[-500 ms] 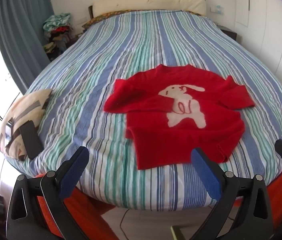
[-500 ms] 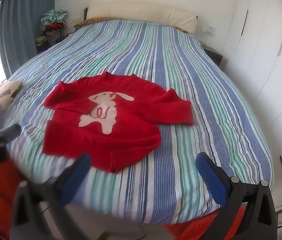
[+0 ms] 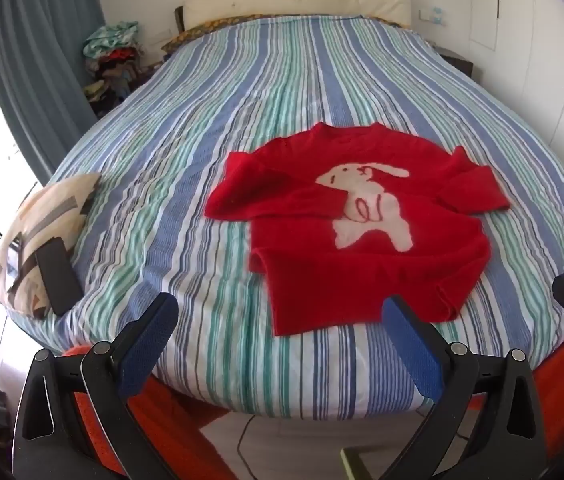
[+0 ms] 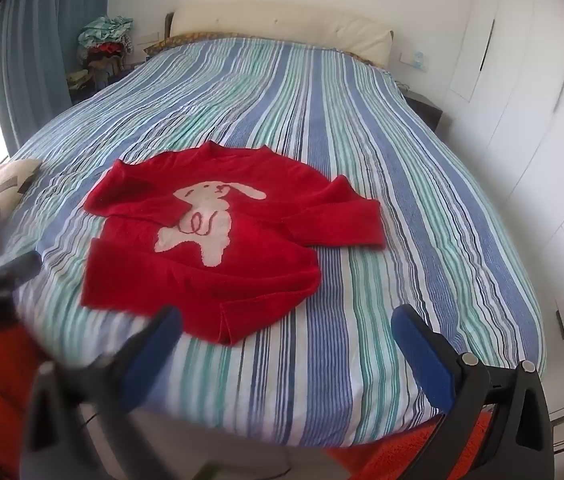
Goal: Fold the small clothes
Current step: 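Move both tools toward the hem of the red rabbit sweater, then grasp the sweater hem with both grippers and pull it straight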
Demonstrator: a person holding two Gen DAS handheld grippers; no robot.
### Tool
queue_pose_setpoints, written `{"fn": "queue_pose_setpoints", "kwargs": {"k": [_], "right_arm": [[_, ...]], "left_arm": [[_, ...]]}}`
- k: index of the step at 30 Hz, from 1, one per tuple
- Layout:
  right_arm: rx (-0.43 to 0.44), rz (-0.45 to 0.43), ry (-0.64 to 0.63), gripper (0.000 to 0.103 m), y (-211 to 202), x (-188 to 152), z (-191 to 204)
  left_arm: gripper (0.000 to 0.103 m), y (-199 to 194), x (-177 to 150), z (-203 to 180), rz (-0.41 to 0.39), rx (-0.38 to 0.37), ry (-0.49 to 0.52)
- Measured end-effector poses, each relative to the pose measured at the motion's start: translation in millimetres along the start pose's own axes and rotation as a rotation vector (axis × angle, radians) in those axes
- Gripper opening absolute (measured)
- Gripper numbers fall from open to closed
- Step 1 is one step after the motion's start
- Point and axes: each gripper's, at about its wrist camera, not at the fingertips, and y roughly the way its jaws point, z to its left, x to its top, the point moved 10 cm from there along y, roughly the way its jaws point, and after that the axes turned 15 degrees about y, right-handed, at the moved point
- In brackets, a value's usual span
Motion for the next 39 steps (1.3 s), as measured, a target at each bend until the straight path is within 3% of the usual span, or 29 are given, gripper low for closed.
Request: {"fn": "queue_pose_setpoints", "kwargs": {"k": [20, 25, 28, 31, 33, 35, 37, 39], "right_arm": [[-0.023, 0.006, 0.032, 0.103, 7, 0, -6], [-0.016, 0.016, 0.031, 0.103, 11, -4, -6], [0.025, 0.008, 0.037, 0.103, 28, -10, -7], [0.027, 0.109, -0.006, 0.102, 77, -35, -10], [0.074, 0.183, -0.012, 0.095, 103, -51, -2], [0.155, 0.253, 0.035, 0.09, 120, -60, 13], [0.213, 0.287, 0.094, 0.09, 138, -61, 26], [0.223, 0.341, 0.125, 0.084, 161, -68, 37]], "left_arm": [[0.102, 13, -3, 4, 0.02, -0.017, -0.02], [0.102, 43, -9, 7, 0.017, -0.151, -0.036], [0.102, 93, -24, 15, 0.078, -0.209, -0.033], [0.1, 139, -42, 10, 0.171, -0.328, -0.09], [0.093, 160, -48, 1, 0.199, -0.369, -0.114], [0.069, 177, -53, -11, 0.244, -0.369, -0.09], [0.06, 186, -57, -19, 0.267, -0.347, -0.072], [0.022, 184, -57, -24, 0.259, -0.351, -0.072]]}}
